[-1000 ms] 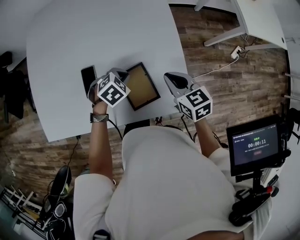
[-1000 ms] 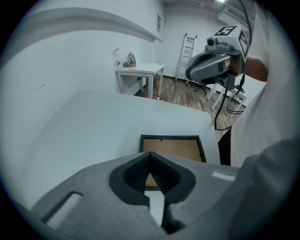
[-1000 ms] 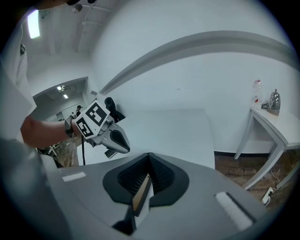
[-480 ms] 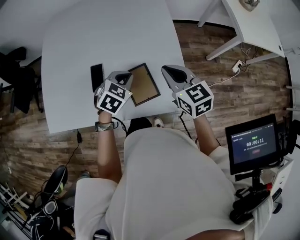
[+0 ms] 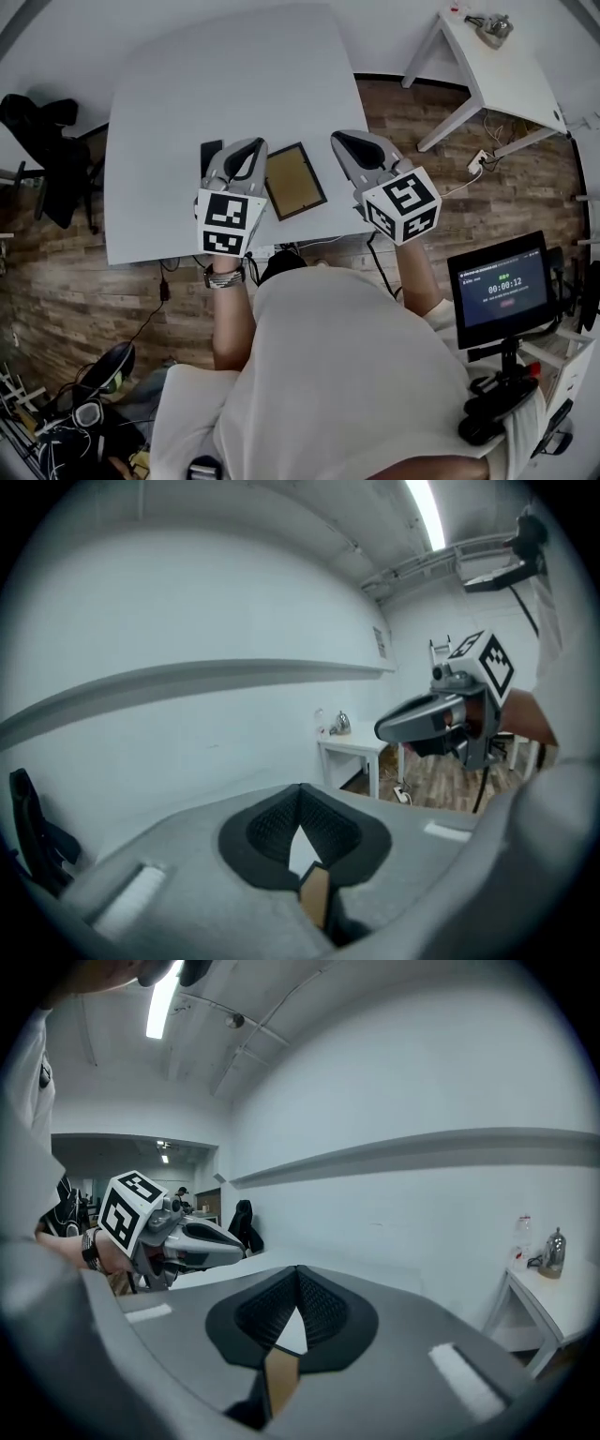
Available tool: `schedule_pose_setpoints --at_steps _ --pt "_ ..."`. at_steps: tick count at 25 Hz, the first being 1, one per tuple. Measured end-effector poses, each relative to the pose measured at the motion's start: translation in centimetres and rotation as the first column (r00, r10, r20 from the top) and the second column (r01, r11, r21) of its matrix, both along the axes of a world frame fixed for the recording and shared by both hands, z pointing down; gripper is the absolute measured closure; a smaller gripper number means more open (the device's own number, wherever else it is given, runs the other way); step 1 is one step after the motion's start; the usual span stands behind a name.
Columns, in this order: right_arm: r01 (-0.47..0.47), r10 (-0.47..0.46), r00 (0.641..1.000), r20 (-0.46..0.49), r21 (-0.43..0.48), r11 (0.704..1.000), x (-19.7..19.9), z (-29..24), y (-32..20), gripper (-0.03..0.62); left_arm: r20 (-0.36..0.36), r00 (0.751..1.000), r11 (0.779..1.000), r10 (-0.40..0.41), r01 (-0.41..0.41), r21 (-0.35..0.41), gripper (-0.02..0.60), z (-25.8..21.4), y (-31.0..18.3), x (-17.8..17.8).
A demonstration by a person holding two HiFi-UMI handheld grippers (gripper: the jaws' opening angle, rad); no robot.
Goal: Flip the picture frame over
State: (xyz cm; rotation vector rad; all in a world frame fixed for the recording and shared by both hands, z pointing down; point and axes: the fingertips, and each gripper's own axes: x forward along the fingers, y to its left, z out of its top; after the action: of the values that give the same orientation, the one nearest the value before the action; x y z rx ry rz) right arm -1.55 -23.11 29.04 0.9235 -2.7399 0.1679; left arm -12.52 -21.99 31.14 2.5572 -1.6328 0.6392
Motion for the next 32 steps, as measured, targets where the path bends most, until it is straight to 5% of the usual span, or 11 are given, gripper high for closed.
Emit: schedule_pose_setpoints --at_steps 16,32 --pt "0.019 -0.032 0.997 0.073 0.164 0.986 -1.2 -7.8 1.1 0.592 -0.055 0.992 0.960 -0.114 0.124 0.250 0.577 -8.4 1.8 -1.1" --pt "-0.005 -0.011 0.997 0.071 0.220 0.976 1.1 -10.2 4.6 0.593 -0.037 0.993 0.951 -0.114 0.120 0.284 0.577 -10.3 4.9 1.3"
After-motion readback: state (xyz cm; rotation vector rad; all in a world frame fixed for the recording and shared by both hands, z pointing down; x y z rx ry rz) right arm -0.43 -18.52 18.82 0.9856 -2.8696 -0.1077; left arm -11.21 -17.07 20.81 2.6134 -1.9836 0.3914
